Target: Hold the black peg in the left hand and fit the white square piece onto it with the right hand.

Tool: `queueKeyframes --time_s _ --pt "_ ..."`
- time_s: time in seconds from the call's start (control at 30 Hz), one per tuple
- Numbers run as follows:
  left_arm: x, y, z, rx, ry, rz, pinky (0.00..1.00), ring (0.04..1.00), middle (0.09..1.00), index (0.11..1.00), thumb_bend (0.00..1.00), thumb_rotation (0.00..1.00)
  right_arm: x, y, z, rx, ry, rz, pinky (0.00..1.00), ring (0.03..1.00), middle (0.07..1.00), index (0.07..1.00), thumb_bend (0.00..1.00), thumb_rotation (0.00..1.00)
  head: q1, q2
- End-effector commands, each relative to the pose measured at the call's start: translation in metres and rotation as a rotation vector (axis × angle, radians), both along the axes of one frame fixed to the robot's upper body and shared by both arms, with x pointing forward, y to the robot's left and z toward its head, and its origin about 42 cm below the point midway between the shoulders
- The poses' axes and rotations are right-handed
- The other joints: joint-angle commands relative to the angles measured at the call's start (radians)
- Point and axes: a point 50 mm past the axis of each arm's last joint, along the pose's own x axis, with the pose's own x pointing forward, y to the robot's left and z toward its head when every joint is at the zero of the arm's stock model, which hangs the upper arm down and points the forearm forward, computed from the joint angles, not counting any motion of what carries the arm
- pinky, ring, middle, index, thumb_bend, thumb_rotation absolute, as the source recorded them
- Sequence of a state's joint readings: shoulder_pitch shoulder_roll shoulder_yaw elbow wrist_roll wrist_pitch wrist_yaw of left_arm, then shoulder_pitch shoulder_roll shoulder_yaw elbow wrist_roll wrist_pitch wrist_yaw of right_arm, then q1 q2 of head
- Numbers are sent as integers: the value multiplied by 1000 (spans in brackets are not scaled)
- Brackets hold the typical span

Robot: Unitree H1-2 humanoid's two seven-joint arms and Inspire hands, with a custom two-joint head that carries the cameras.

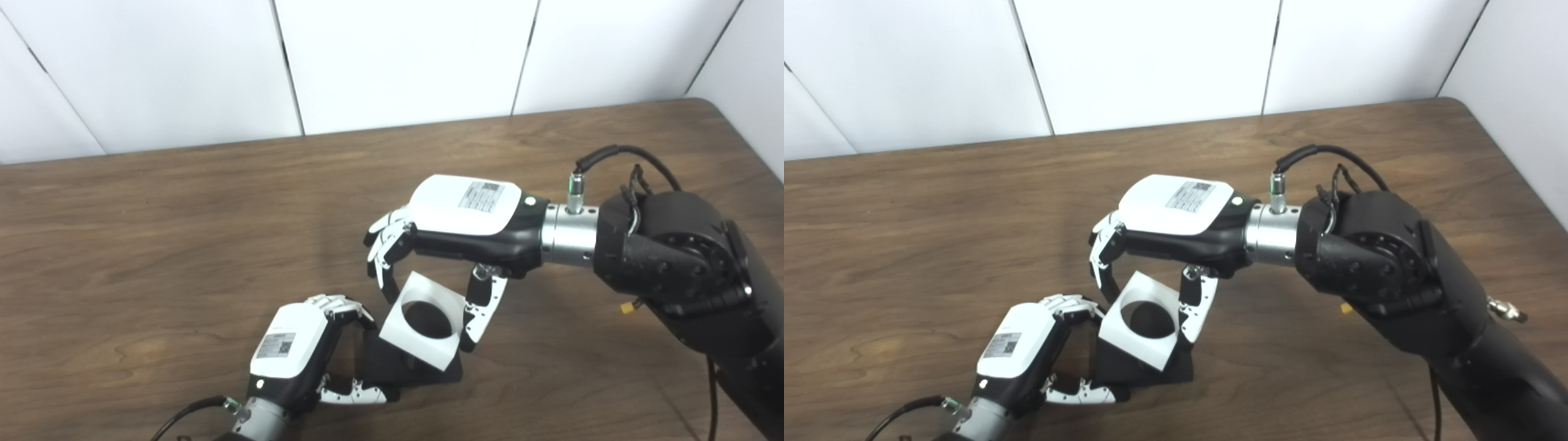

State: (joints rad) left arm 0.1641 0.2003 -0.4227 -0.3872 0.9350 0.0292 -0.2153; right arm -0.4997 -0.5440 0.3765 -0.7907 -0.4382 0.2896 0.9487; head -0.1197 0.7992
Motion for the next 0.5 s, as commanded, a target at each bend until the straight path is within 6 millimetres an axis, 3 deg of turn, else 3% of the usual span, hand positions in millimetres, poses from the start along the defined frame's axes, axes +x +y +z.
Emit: queueKeyframes --time_s 0.0,0.47 --pt "-4 -5 -6 6 40 -26 828 789 722 486 522 55 -1 -1 9 7 -62 16 768 852 731 481 523 127 -1 1" --pt "-5 -6 -4 6 39 -26 830 791 723 486 523 55 -7 5 -4 -59 -168 91 752 825 732 482 524 128 1 4"
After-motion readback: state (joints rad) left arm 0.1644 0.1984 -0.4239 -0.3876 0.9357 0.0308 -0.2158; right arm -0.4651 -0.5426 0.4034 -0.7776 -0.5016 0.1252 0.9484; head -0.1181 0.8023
